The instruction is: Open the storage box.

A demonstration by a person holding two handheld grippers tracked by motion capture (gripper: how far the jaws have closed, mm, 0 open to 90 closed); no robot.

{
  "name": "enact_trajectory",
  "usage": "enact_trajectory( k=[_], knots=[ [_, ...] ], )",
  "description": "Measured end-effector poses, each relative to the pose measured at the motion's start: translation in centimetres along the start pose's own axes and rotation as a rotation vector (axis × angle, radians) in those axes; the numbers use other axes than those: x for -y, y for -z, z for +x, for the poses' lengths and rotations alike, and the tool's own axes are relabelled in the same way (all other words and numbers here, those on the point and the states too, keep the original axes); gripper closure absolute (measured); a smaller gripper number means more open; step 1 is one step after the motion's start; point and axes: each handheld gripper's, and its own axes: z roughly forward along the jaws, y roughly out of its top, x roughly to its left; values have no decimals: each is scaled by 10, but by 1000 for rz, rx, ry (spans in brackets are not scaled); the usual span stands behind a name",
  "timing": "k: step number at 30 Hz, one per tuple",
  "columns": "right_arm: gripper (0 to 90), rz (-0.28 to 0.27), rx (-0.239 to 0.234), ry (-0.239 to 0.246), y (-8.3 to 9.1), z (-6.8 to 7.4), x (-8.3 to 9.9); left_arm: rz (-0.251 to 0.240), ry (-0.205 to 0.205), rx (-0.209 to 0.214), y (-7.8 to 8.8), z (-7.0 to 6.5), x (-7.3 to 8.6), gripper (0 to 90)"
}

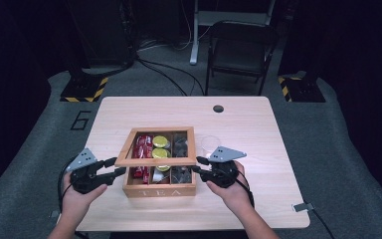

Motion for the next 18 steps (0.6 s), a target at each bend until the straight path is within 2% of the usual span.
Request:
enact_trajectory(
  k=[3, 7, 10, 18],
  knots=[
    [635, -6, 16, 16, 1, -1, -8, -1, -18, -19, 1, 0, -9, 503],
    [634, -25, 15, 6, 3, -5, -15, -1, -25, -23, 1, 3, -19, 502],
    [633, -35, 21, -4, 2, -6, -20, -14, -16, -18, 1, 6, -23, 502],
    [623, -39, 38, 14, 2, -11, -34, -36, -6, -9, 1, 12, -34, 504]
  ],
)
